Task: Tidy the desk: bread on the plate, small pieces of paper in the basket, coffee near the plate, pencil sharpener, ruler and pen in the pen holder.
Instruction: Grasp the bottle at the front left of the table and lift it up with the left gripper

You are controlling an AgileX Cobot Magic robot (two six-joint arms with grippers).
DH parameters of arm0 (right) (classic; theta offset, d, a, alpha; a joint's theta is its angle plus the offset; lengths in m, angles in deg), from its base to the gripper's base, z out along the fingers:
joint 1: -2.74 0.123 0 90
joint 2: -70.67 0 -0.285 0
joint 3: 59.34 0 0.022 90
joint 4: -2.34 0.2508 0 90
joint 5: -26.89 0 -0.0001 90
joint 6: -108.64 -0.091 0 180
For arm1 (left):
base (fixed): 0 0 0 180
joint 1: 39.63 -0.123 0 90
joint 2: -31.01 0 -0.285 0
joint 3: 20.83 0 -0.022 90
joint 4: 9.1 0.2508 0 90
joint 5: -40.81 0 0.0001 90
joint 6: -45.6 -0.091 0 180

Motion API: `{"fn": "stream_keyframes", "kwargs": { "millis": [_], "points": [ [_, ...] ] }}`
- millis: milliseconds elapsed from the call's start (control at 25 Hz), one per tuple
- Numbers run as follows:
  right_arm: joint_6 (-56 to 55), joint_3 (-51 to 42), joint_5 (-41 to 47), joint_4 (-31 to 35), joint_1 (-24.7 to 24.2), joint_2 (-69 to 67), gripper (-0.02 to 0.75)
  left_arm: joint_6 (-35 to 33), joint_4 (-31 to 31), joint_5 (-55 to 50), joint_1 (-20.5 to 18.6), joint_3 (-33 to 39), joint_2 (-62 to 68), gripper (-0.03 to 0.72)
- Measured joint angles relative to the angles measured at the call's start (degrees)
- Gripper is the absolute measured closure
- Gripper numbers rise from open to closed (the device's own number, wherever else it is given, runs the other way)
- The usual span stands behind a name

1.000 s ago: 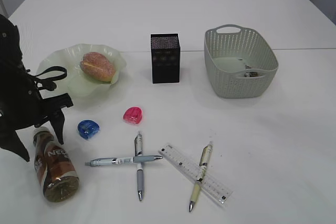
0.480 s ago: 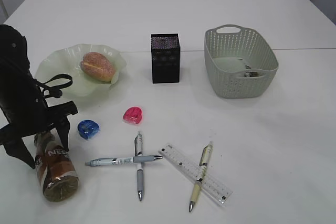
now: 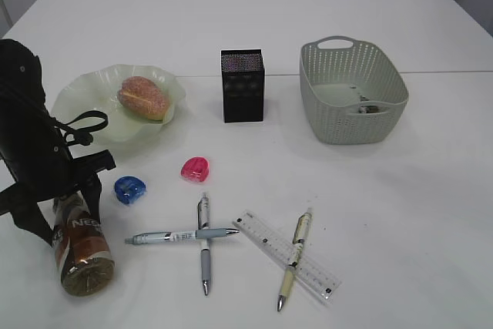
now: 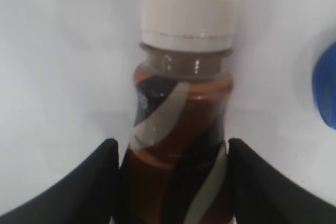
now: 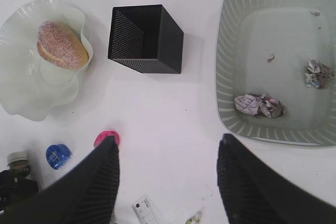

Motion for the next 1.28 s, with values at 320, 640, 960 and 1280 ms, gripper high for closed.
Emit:
{"fn": "stream_keyframes", "kwargs": {
  "millis": [320,640,960,1280],
  "points": [
    [0.0,0.0,0.0,-0.1,0.0,0.0,0.302,-1.17,-0.19,0.0,0.0,-0.2,0.0,0.381],
    [0.0,0.0,0.0,-0.1,0.0,0.0,0.302,-10.56,1.33,-0.59,0.0,-0.33,0.0,0.394],
    [0.0,0.0,0.0,-0.1,0.0,0.0,0.302,-15.11,8.71,-4.68,0.0,-0.33,0.0,0.395],
    [0.0,0.0,0.0,-1.04,0.0,0.0,0.301,-17.64,15.22,-8.99,0.0,-3.67,0.17,0.395]
  ]
}}
